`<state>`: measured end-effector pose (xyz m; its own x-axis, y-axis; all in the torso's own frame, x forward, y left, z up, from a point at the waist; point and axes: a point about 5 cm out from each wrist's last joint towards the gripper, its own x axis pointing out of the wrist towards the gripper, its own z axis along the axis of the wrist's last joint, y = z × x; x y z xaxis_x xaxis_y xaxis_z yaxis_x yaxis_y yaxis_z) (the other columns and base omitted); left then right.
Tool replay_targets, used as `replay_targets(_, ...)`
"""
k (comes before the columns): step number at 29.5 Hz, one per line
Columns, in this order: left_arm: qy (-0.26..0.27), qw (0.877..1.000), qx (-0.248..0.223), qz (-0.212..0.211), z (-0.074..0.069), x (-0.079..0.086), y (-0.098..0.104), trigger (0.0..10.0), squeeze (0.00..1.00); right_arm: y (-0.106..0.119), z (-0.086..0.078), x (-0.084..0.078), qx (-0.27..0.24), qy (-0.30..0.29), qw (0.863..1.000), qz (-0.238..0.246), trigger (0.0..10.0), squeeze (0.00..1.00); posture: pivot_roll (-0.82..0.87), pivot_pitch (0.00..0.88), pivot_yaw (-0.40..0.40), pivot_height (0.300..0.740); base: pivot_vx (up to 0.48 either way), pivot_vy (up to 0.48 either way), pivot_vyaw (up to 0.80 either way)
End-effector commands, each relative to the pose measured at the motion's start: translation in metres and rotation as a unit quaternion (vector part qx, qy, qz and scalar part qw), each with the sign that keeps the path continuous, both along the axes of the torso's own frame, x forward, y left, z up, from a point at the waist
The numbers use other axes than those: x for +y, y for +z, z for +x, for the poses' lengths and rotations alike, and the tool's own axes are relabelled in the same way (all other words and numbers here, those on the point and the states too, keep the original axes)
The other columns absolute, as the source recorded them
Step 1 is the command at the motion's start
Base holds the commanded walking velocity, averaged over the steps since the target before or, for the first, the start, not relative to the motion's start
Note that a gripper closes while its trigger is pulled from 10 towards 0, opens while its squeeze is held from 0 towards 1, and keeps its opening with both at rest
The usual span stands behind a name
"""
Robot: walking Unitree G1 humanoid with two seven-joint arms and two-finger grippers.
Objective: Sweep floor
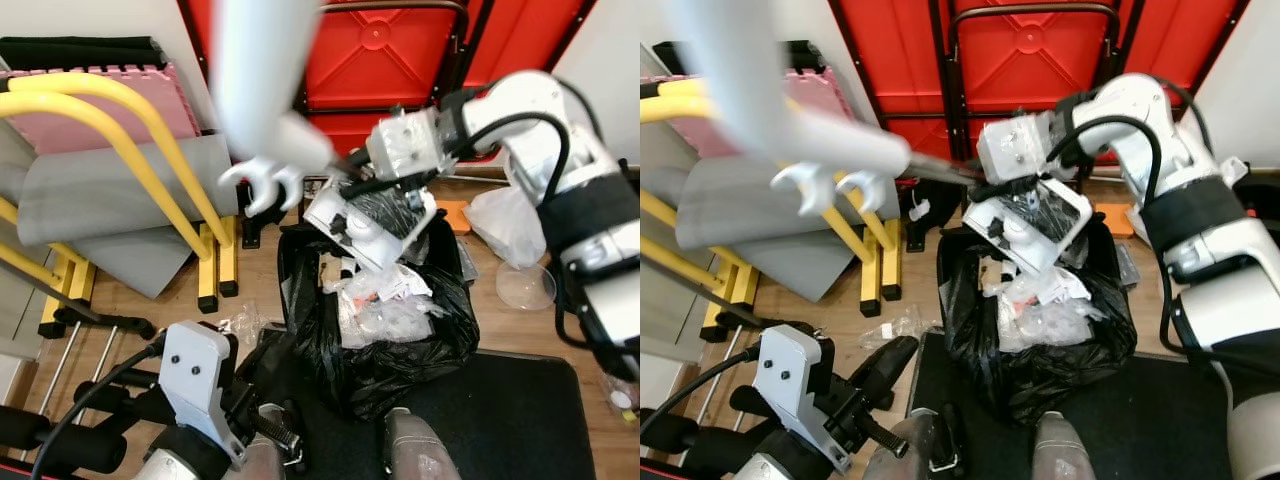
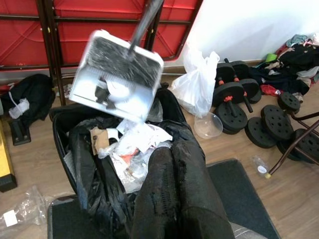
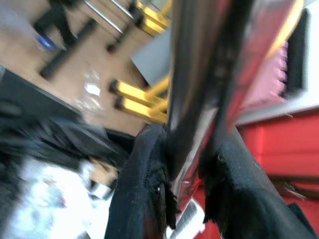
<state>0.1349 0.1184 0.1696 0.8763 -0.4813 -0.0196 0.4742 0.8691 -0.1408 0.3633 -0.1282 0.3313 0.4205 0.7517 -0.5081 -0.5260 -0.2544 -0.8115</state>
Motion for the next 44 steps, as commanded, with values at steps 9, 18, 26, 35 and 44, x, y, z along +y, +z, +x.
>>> replay_targets(9, -0.005, 1.0, 0.013, -0.001, 0.001, 0.001, -0.005, 10.0, 0.0, 0.055, -0.006, 0.014, -0.195, 0.018, 0.98, -0.011, 10.0, 0.0, -0.11, 0.283, 0.015, 0.74, 0.0, 0.0, 0.0)
replay_targets(18, -0.004, 1.0, 0.011, -0.001, 0.003, 0.001, -0.005, 10.0, 0.0, 0.019, -0.04, 0.033, 0.022, 0.16, 0.987, 0.023, 10.0, 0.0, -0.11, 0.285, 0.012, 0.74, 0.0, 0.0, 0.0)
replay_targets(26, -0.002, 1.0, 0.01, -0.002, 0.004, 0.002, -0.006, 10.0, 0.0, -0.056, -0.055, 0.008, 0.165, 0.138, 0.967, -0.138, 10.0, 0.0, -0.11, 0.286, 0.013, 0.74, 0.0, 0.0, 0.0)
replay_targets(35, -0.001, 1.0, 0.009, 0.003, 0.005, 0.003, -0.007, 10.0, 0.0, -0.068, -0.025, 0.013, 0.069, 0.038, 0.993, -0.083, 10.0, 0.0, -0.11, 0.283, 0.018, 0.74, 0.0, 0.0, 0.0)
replay_targets(44, -0.001, 1.0, 0.009, 0.004, 0.005, 0.003, -0.007, 10.0, 0.0, -0.056, -0.023, 0.009, 0.052, 0.003, 0.997, -0.05, 10.0, 0.0, -0.1, 0.28, 0.021, 0.74, 0.0, 0.0, 0.0)
